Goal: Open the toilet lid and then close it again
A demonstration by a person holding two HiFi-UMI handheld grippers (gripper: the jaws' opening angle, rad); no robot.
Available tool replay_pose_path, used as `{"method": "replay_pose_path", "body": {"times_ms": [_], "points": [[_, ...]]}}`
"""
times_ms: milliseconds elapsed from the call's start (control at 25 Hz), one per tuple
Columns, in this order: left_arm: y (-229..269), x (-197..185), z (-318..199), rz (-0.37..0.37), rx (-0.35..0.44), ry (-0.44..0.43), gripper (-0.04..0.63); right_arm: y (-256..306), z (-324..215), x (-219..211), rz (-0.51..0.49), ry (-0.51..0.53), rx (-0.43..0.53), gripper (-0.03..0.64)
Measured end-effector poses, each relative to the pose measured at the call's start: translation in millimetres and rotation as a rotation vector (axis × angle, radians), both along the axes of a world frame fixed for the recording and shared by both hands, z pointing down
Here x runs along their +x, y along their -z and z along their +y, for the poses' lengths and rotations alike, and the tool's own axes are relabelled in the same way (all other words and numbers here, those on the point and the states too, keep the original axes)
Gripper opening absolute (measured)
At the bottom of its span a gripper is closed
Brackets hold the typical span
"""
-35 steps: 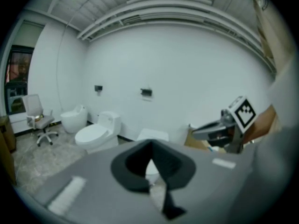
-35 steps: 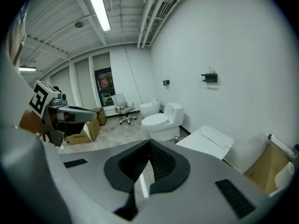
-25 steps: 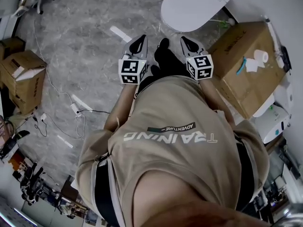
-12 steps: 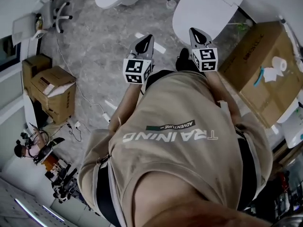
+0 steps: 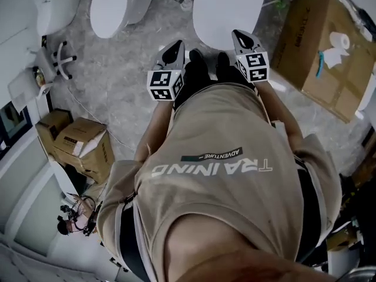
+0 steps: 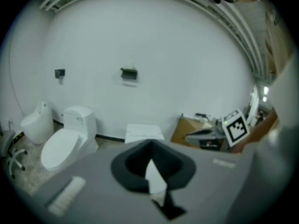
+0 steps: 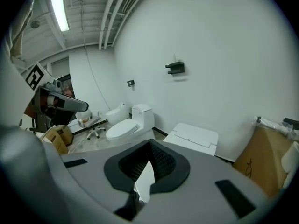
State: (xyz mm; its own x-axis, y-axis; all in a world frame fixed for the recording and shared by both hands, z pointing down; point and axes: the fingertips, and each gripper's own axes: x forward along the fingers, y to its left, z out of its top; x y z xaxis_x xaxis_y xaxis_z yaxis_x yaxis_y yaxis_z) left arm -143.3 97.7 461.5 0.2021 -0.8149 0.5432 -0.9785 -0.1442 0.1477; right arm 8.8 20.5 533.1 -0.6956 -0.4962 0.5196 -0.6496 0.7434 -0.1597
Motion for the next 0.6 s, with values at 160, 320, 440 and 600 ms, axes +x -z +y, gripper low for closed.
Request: {"method": "replay_pose_path", "body": {"times_ms": [160,320,440,600], "points": [[-6.4,0.2,-26.8,-0.001,0.000,-0.129,0.005,1.9,-0.6,4.2,0.025,-0.093,-0.004,0.014],[-31.0,0.2,-33.2,-0.012,-0.035,-0.270,0.005,-7.5,5.9,5.2,0.072,-0.229,-0.052,0.014],[-57.8,-2.5,-32.9,-0.011,-0.067,-0.369,0.005,-9.2,15.2,-6.6,0.083,-0.293,-0.076,0.014],[-108.3,1.8,-18.7,-0.011,-0.150,-0.465,0.005,-23.0,33.5,-5.1,0.122,-0.357,-0.099,0.014]]}}
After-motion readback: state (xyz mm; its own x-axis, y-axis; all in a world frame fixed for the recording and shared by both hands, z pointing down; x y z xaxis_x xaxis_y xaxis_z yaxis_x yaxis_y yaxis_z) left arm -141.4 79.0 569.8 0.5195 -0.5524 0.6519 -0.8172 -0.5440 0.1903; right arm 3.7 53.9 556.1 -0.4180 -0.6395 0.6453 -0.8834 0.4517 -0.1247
